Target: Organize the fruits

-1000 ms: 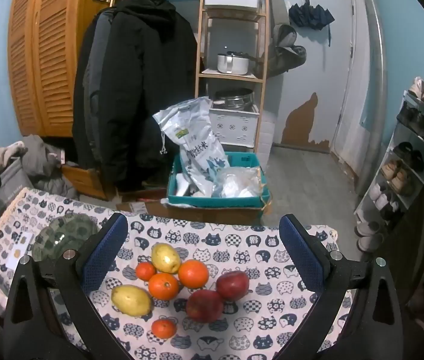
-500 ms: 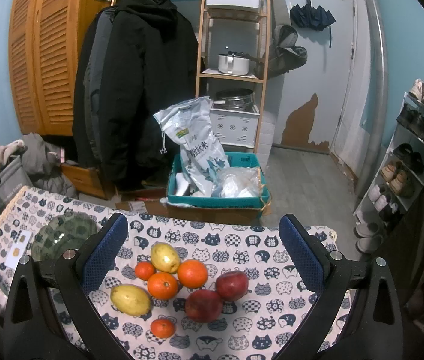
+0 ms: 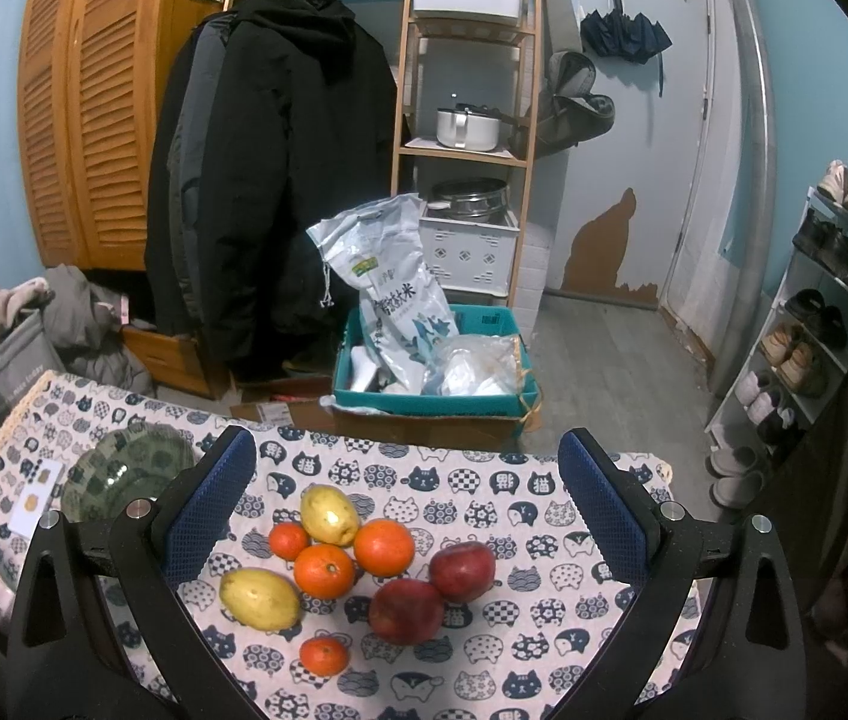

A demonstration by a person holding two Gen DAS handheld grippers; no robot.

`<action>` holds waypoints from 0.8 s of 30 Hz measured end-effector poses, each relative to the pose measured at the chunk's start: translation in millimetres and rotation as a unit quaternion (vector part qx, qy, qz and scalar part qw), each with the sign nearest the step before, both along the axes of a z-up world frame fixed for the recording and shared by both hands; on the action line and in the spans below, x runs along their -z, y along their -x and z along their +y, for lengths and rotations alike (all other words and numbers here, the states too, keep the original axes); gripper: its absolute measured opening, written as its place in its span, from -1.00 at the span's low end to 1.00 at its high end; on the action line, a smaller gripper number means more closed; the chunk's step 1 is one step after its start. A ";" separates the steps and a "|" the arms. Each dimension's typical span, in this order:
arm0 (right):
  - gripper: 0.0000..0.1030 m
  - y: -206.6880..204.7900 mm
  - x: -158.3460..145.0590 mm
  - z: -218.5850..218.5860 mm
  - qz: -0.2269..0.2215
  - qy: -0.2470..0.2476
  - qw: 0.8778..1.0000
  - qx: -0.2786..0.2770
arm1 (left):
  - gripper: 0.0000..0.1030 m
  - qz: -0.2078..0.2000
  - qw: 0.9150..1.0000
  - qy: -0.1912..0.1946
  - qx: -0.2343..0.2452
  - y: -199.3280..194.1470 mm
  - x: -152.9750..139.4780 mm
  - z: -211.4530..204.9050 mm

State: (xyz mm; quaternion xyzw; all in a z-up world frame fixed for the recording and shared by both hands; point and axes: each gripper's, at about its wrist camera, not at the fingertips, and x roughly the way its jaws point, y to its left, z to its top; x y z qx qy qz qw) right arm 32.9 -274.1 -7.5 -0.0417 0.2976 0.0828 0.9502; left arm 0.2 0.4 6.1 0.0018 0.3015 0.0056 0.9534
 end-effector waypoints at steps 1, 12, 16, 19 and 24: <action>0.93 0.0 -0.1 0.0 0.000 0.000 1.000 0.000 | 0.99 0.000 1.000 0.000 0.001 0.1 0.1 0.1; 0.93 0.0 -1.1 0.8 0.000 0.001 1.000 0.000 | 0.99 -0.001 1.000 -0.001 0.000 0.2 0.0 -1.2; 0.93 0.0 -1.3 0.7 0.000 0.002 1.000 0.000 | 0.99 -0.001 1.000 -0.001 0.001 0.7 0.3 -1.6; 0.93 0.2 -1.6 0.4 0.000 0.002 1.000 0.000 | 0.99 -0.001 1.000 0.000 0.001 0.8 0.3 -1.3; 0.93 0.4 -1.8 0.5 -0.001 0.002 1.000 0.000 | 0.99 -0.001 1.000 -0.001 0.000 0.7 0.0 -1.6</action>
